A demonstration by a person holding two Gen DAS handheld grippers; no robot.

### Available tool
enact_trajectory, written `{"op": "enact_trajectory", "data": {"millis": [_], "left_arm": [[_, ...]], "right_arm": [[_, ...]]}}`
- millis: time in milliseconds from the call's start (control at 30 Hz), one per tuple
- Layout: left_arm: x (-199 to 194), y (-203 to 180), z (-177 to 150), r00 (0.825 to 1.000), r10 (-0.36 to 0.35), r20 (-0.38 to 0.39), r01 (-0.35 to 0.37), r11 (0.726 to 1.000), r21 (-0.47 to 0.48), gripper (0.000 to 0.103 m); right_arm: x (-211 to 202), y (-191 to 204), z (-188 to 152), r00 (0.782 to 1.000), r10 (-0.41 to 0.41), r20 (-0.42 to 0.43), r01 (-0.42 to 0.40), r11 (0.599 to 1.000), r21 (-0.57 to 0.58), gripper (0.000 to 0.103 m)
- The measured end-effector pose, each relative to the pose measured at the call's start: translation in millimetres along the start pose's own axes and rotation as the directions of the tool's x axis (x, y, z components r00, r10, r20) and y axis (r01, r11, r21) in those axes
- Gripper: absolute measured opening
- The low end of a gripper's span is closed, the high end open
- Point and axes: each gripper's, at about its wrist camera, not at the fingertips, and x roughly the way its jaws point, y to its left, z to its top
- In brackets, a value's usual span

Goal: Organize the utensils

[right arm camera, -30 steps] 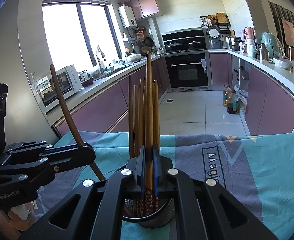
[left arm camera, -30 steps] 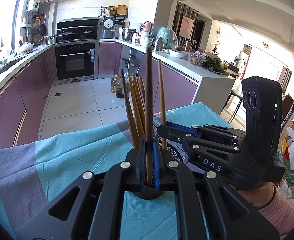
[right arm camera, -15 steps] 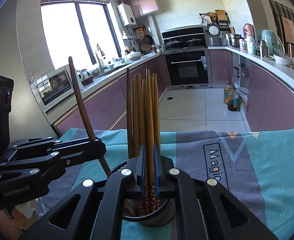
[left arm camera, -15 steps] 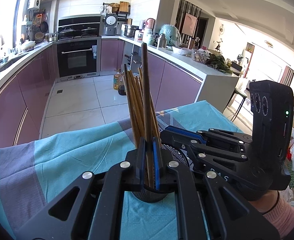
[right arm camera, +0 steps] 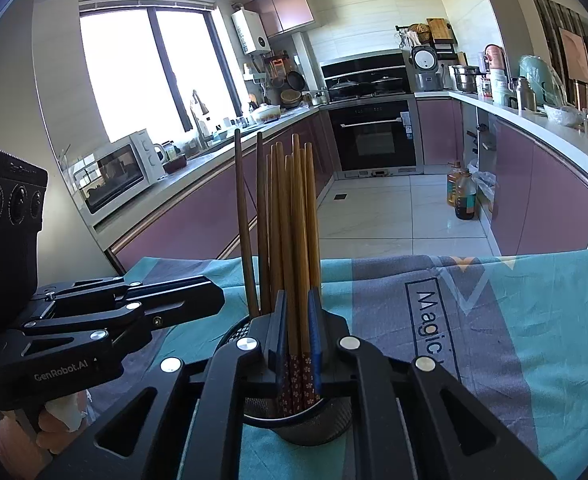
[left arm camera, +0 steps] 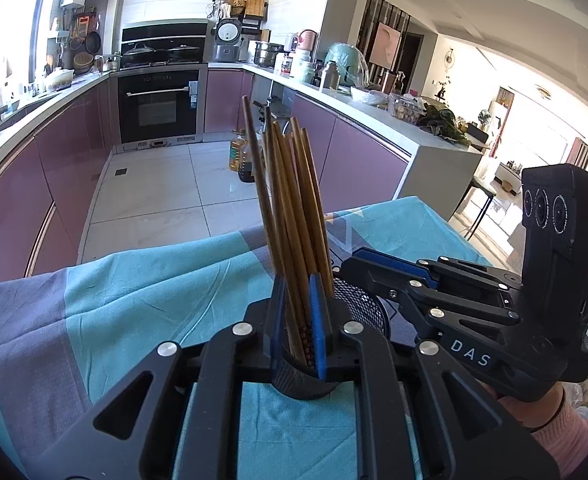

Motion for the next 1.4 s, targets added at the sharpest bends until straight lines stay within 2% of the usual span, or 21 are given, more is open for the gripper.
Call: {"op": "enact_trajectory", "data": {"millis": [67,167,233,300,333,400,500,533,600,833,1000,1200,1400], "left_arm": [[-2,2,-1,1.0,0.002,0.001,-0.002,1.0,-0.007,0.025],[-5,8,-7,1.0,-0.002,0.008,0.002,1.0,-0.021,0.031],[-10,10,-11,1.0,0.009,0.026,-0.008,1.0,-0.026,0.044],[-18,12,-19,0.998,0.032,0.053,-0.03,0.999,-0.028,0.05],[-23,13,-21,0.997,0.038,0.064,-0.036,0.999,-0.03,0.058],[-33,15,-29,0.992,0.07,0.101,-0.067,0.997,-0.034,0.072],[-48,18,-42,0.983,0.115,0.141,-0.11,0.993,-0.044,0.086],[-53,20,-45,0.978,0.135,0.156,-0.129,0.99,-0.051,0.092],[-63,22,-53,0.969,0.166,0.181,-0.158,0.986,-0.059,0.097],[-100,37,-80,0.93,0.273,0.247,-0.252,0.961,-0.111,0.097],[-121,36,-97,0.898,0.338,0.283,-0.314,0.941,-0.127,0.097],[-143,33,-108,0.862,0.385,0.331,-0.354,0.923,-0.152,0.097],[-156,20,-114,0.838,0.411,0.359,-0.384,0.911,-0.148,0.097]], "right_arm": [[-2,0,-2,1.0,0.0,0.004,0.0,1.0,0.0,0.016],[-5,0,-6,1.0,-0.001,0.008,0.001,1.0,-0.002,0.024],[-8,0,-9,1.0,-0.004,0.012,0.004,1.0,-0.004,0.035],[-11,2,-12,1.0,-0.004,0.018,0.005,1.0,-0.008,0.041],[-13,3,-13,1.0,-0.009,0.021,0.009,1.0,-0.013,0.047],[-17,6,-16,0.999,-0.029,0.036,0.03,0.999,-0.032,0.055],[-24,10,-19,0.998,-0.037,0.053,0.04,0.998,-0.051,0.067],[-26,12,-21,0.997,-0.046,0.062,0.049,0.997,-0.059,0.076],[-31,17,-25,0.995,-0.055,0.086,0.062,0.995,-0.075,0.088],[-45,32,-40,0.989,-0.088,0.123,0.102,0.988,-0.118,0.096],[-54,41,-46,0.983,-0.104,0.152,0.124,0.985,-0.123,0.096],[-64,52,-53,0.974,-0.117,0.195,0.142,0.982,-0.122,0.096],[-71,61,-59,0.963,-0.129,0.237,0.163,0.978,-0.131,0.096]]}}
